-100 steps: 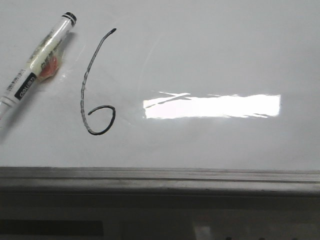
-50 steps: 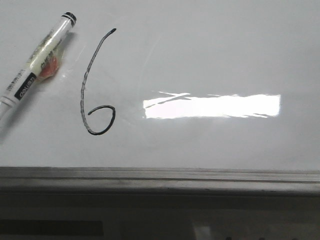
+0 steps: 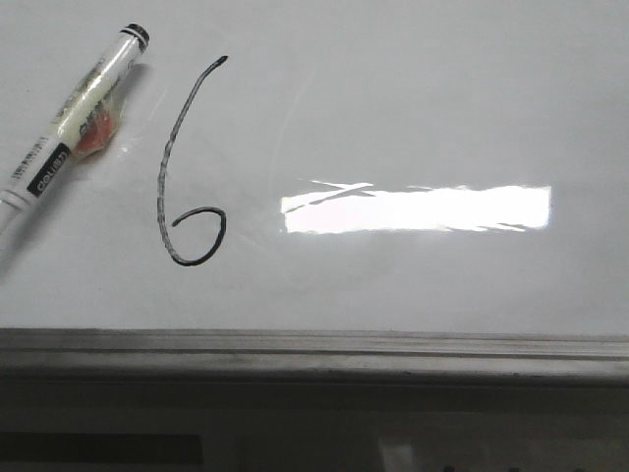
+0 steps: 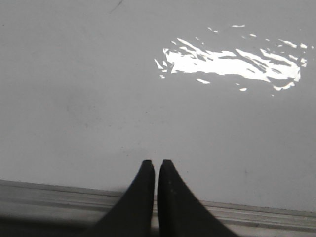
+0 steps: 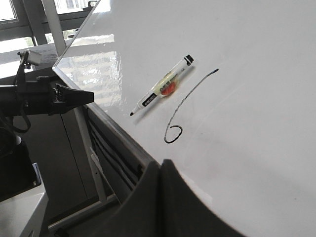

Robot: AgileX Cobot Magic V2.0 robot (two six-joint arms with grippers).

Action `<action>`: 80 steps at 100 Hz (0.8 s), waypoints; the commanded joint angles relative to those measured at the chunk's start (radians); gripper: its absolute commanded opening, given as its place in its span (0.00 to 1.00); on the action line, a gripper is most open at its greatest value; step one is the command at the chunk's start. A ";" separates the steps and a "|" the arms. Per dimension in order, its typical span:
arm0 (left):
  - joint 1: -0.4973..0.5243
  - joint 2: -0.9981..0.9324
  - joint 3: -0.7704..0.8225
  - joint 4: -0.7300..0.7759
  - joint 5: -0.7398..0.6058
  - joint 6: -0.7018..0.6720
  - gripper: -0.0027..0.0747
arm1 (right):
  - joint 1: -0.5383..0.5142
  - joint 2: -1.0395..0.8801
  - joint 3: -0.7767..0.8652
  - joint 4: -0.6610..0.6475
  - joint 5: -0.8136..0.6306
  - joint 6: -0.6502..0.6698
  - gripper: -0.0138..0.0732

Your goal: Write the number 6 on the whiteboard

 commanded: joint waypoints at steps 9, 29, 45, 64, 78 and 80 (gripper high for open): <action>0.002 -0.027 0.024 -0.008 -0.045 0.002 0.01 | 0.002 0.007 -0.026 -0.003 -0.081 -0.014 0.09; 0.002 -0.027 0.024 -0.008 -0.045 0.002 0.01 | 0.002 0.007 -0.026 -0.003 -0.081 -0.014 0.09; 0.002 -0.027 0.024 -0.008 -0.045 0.002 0.01 | 0.002 0.007 -0.026 -0.003 -0.081 -0.014 0.09; 0.002 -0.027 0.024 -0.008 -0.045 0.002 0.01 | 0.002 -0.004 -0.013 -0.003 -0.079 -0.014 0.09; 0.002 -0.027 0.024 -0.008 -0.045 0.002 0.01 | 0.002 -0.004 -0.009 -0.003 -0.074 -0.014 0.09; 0.002 -0.027 0.024 -0.008 -0.045 0.002 0.01 | 0.002 -0.004 -0.009 -0.003 -0.074 -0.014 0.09</action>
